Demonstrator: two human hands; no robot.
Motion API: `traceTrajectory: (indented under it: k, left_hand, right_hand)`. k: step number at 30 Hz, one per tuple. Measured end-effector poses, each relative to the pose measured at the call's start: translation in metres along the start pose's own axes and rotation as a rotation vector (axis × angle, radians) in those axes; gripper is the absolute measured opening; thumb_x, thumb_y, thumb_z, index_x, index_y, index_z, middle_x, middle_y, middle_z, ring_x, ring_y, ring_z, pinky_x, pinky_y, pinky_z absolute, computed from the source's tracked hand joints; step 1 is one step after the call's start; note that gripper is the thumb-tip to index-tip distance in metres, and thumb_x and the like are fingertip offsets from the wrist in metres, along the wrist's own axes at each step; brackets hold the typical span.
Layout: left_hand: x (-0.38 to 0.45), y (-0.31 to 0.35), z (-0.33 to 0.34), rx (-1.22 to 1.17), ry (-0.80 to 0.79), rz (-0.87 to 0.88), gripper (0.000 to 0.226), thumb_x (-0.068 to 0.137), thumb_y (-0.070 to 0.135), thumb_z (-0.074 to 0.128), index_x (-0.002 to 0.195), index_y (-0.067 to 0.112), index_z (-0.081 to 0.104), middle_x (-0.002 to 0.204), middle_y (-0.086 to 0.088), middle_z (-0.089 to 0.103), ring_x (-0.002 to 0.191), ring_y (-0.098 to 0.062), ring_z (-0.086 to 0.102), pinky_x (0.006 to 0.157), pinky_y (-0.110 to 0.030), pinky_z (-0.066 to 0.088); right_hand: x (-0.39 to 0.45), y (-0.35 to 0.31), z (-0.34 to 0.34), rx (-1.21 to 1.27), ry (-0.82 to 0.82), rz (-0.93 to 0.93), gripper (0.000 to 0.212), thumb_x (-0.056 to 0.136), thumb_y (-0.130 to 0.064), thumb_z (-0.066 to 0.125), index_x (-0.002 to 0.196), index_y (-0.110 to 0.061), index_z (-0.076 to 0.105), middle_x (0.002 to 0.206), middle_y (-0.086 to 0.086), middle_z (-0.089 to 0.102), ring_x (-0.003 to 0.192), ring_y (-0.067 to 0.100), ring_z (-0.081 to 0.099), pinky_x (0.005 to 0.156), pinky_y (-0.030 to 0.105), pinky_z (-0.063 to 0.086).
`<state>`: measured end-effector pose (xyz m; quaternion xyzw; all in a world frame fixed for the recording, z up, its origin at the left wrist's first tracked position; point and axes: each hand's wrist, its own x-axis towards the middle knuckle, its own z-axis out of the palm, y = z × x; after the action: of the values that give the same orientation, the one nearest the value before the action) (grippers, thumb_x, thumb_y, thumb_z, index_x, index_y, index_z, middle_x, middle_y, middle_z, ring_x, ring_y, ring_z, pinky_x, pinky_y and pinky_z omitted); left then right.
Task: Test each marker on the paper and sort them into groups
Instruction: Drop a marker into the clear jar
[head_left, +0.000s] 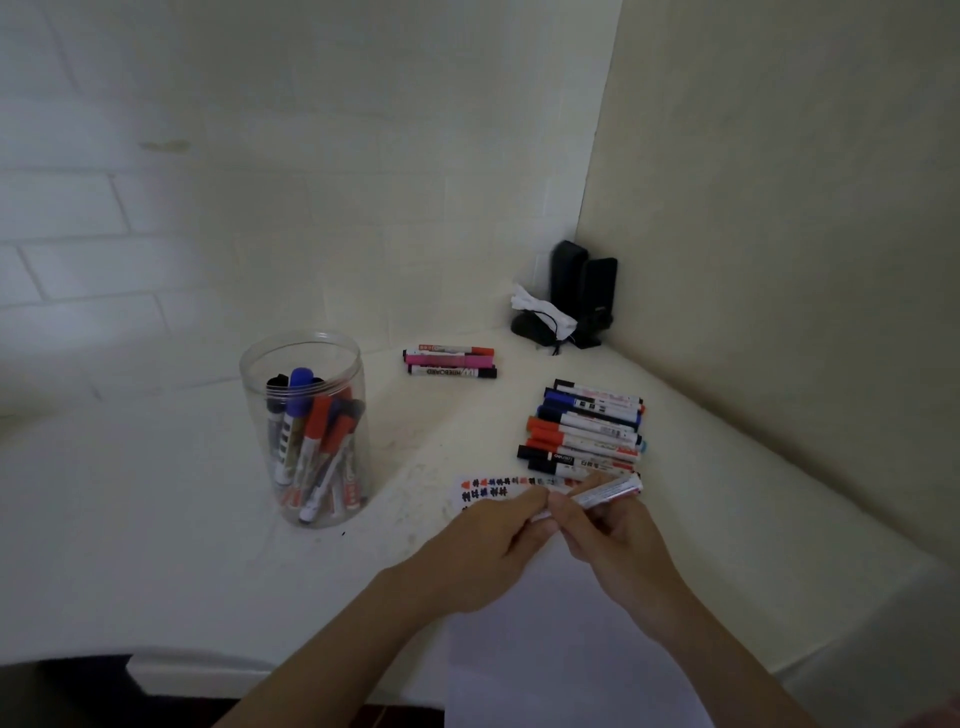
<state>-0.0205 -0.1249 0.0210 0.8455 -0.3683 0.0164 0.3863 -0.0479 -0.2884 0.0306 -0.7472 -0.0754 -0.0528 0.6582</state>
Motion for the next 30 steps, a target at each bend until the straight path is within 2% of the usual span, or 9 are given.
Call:
traceTrajectory:
  k: [4,7,9,12,14,19,22,26,30]
  left_hand:
    - [0.003,-0.002,0.002,-0.024,0.007,0.003,0.012,0.101,0.036,0.041,0.098,0.027,0.048,0.059,0.012,0.042,0.050,-0.006,0.042,0.050,-0.014,0.029]
    - [0.008,-0.002,0.001,-0.064,-0.026,-0.069,0.024,0.099,0.042,0.042,0.118,0.030,0.050,0.068,0.014,0.045,0.057,-0.002,0.044,0.055,-0.013,0.033]
    - [0.010,-0.010,-0.001,-0.075,0.030,-0.159,0.038,0.094,0.048,0.050,0.128,0.035,0.043,0.080,0.017,0.049,0.065,0.002,0.048,0.060,-0.009,0.037]
    - [0.014,-0.037,0.000,0.159,0.068,-0.201,0.056,0.082,0.062,0.058,0.130,0.039,0.039,0.103,0.015,0.048,0.090,0.000,0.047,0.082,-0.021,0.044]
    - [0.020,-0.051,0.004,0.322,0.004,-0.204,0.063,0.077,0.071,0.054,0.130,0.042,0.039,0.103,0.011,0.040,0.094,-0.008,0.039,0.087,-0.028,0.037]
    - [0.031,-0.061,0.016,0.474,0.013,-0.186,0.065,0.073,0.082,0.036,0.126,0.045,0.046,0.100,0.009,0.036,0.093,-0.009,0.032,0.082,-0.028,0.026]
    - [0.031,-0.067,0.022,0.506,0.043,-0.183,0.064,0.074,0.084,0.034,0.122,0.046,0.052,0.097,0.011,0.038,0.091,-0.009,0.033,0.081,-0.028,0.025]
    - [0.031,-0.070,0.021,0.489,0.052,-0.187,0.064,0.072,0.085,0.034,0.121,0.047,0.052,0.097,0.012,0.038,0.090,-0.009,0.033,0.081,-0.028,0.024]
    - [0.031,-0.073,0.023,0.482,0.082,-0.160,0.063,0.072,0.085,0.035,0.118,0.047,0.056,0.093,0.011,0.039,0.087,-0.009,0.035,0.078,-0.030,0.026]
  right_hand:
    - [0.001,0.002,-0.011,-0.037,-0.029,-0.026,0.019,0.091,-0.020,0.061,0.078,-0.007,0.060,0.057,-0.001,0.048,0.052,0.011,0.040,0.049,0.021,0.034]
    - [0.002,0.003,-0.016,-0.009,0.051,-0.010,0.019,0.089,-0.022,0.063,0.076,-0.008,0.062,0.057,0.001,0.055,0.051,0.013,0.046,0.049,0.023,0.036]
    - [0.005,0.006,-0.026,0.115,0.158,0.055,0.015,0.092,-0.020,0.060,0.085,-0.008,0.067,0.065,0.008,0.064,0.056,0.016,0.054,0.049,0.025,0.039]
    - [0.014,0.013,-0.045,0.137,0.222,0.159,0.017,0.095,-0.017,0.057,0.099,-0.007,0.070,0.080,0.013,0.073,0.064,0.017,0.062,0.050,0.026,0.042]
    - [0.022,0.020,-0.051,0.034,0.208,0.187,0.013,0.092,-0.016,0.063,0.099,-0.008,0.070,0.076,0.009,0.072,0.062,0.013,0.062,0.048,0.024,0.043]
    - [0.048,0.040,-0.053,-0.242,0.332,0.163,0.012,0.085,-0.024,0.073,0.078,-0.015,0.068,0.055,-0.002,0.059,0.045,0.009,0.051,0.048,0.027,0.044]
    - [0.050,0.052,-0.050,-0.256,0.342,0.152,0.015,0.088,-0.025,0.069,0.081,-0.012,0.070,0.057,0.000,0.065,0.046,0.007,0.057,0.045,0.020,0.044]
    - [0.045,0.057,-0.052,-0.303,0.399,0.125,0.025,0.086,-0.026,0.071,0.066,-0.012,0.067,0.049,0.003,0.063,0.039,0.010,0.055,0.044,0.020,0.044]
    - [0.046,0.058,-0.053,-0.414,0.384,0.125,0.030,0.086,-0.029,0.071,0.059,-0.017,0.065,0.043,-0.004,0.061,0.040,0.003,0.057,0.046,0.009,0.041]
